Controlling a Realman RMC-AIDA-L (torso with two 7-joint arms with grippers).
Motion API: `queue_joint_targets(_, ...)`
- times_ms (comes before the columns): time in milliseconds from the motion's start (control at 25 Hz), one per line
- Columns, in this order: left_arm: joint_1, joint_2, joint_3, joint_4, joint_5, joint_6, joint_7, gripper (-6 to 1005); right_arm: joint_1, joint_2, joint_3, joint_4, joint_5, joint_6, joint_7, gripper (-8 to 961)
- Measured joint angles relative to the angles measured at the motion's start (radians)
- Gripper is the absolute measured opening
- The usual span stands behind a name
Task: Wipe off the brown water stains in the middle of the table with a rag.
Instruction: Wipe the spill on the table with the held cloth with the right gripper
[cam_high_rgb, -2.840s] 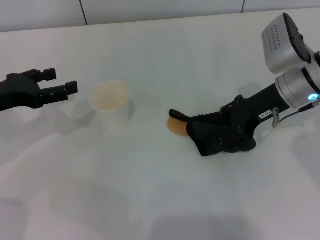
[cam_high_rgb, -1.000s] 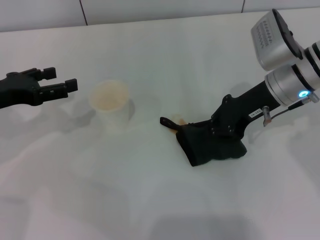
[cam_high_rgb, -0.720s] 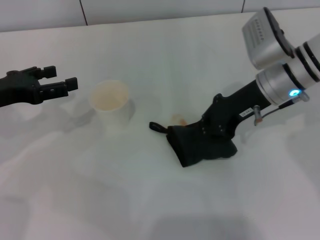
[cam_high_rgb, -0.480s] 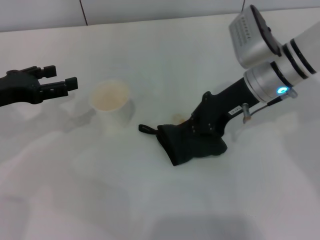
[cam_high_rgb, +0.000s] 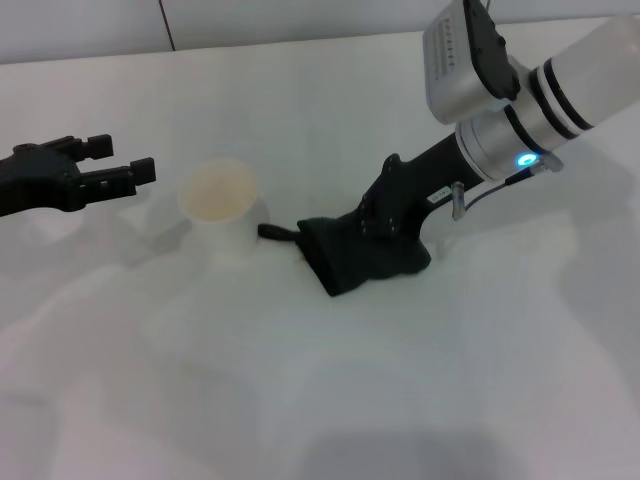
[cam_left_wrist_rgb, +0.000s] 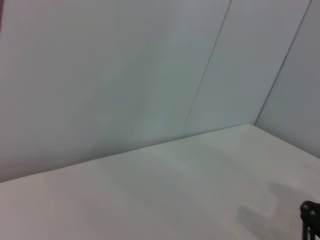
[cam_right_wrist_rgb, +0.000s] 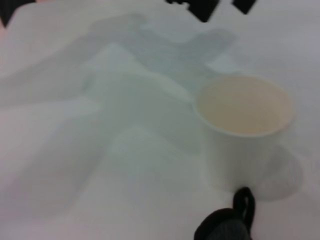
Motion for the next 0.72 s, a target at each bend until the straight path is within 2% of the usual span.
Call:
queue_joint_targets(440,0.002,-0.001,0.000,0.000,0.000,-0.003,0.000,867,0.002,-0.002,0.000,-0.001,0.031,0.063,0.049,40)
queue_joint_targets(720,0.005,-0.001,0.000,0.000,0.000,-0.003,0.000,867,0.002,-0.007,-0.003,0.010,-0.028,-0.099,0.038,40)
